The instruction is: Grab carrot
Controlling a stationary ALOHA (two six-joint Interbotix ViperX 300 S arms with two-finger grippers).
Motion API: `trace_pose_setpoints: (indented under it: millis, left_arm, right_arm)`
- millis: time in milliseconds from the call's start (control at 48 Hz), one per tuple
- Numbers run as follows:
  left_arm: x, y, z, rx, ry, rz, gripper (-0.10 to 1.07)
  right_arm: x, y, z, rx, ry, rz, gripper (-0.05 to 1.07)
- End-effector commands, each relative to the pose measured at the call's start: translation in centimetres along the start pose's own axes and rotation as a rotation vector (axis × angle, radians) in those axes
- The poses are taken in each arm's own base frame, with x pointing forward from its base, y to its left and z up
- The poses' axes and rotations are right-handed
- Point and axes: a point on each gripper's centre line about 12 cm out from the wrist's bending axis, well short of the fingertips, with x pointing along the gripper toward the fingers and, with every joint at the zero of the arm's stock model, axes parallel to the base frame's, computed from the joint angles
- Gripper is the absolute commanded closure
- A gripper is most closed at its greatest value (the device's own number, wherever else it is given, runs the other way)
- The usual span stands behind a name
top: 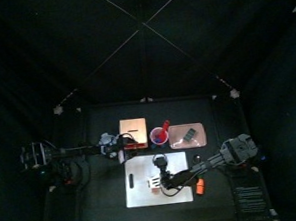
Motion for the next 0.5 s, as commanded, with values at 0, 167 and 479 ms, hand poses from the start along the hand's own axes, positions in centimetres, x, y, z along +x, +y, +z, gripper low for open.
trace_pose_setpoints:
  millis: [0, 167, 479]
  left_arm:
    - [-0.1, 0.2, 0.9, -0.007, -0.029, 0.008, 0.01]
    - [-0.1, 0.3, 0.8, -0.019, -0.02, 0.02, 0.01]
    - [0.0, 0.5, 0.8, -0.043, -0.006, 0.038, 0.01]
  right_arm:
    - [-2.2, 0.9, 1.3, -0.002, 0.004, 0.063, 0.23]
    - [-2.0, 0.7, 2.0, -0.054, 0.036, 0.049, 0.23]
    - [-2.1, -0.1, 3.5, -0.153, 0.077, 0.073, 0.23]
